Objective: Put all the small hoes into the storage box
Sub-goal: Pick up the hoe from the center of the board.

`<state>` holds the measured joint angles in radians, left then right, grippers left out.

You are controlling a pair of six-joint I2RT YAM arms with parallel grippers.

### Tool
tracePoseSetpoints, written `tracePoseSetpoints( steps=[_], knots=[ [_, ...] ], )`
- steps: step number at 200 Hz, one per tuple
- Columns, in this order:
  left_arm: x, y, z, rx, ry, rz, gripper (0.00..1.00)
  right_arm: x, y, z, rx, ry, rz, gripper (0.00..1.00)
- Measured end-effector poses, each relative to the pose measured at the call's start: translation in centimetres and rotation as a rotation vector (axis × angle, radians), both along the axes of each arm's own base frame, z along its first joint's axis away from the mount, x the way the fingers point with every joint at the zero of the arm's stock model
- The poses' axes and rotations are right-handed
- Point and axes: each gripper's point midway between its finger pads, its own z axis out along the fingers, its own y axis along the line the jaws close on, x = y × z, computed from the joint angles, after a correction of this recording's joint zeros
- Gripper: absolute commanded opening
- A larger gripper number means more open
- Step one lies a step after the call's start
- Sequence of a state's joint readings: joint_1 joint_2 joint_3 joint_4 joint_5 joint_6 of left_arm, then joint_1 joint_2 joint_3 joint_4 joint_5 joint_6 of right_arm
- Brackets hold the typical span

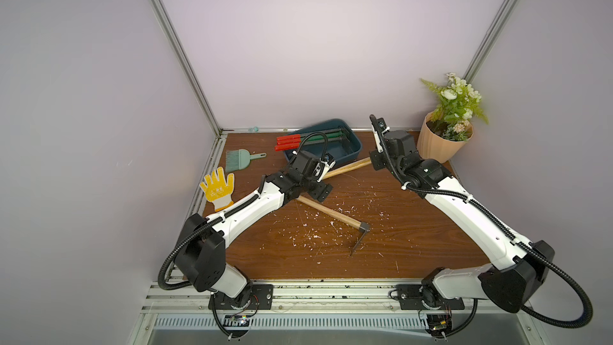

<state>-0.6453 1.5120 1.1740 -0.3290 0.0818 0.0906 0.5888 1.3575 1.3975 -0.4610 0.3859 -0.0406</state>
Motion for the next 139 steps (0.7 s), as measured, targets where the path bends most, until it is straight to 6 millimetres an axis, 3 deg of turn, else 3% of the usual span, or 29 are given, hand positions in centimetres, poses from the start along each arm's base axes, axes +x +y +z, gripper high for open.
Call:
tracePoseSetpoints(
  steps=[38, 94, 123, 139],
  knots=[
    [0.4, 0.1, 0.5, 0.007, -0.023, 0.013, 0.78, -0.1, 0.4, -0.1, 0.001, 0.007, 0.028, 0.00],
    [0.6, 0.4, 0.6, 0.028, -0.042, 0.018, 0.37, -0.2, 0.7, 0.0, 0.004, 0.005, 0.042, 0.00],
    [-1.9, -0.9, -0.7, 0.095, -0.020, -0.145, 0.01, -0.1, 1.3, 0.6, -0.052, -0.026, 0.113, 0.00],
    [-2.1, -1.0, -0.8, 0.100, -0.020, -0.158, 0.00, -0.3, 1.3, 0.1, -0.065, -0.008, 0.119, 0.00]
  ],
)
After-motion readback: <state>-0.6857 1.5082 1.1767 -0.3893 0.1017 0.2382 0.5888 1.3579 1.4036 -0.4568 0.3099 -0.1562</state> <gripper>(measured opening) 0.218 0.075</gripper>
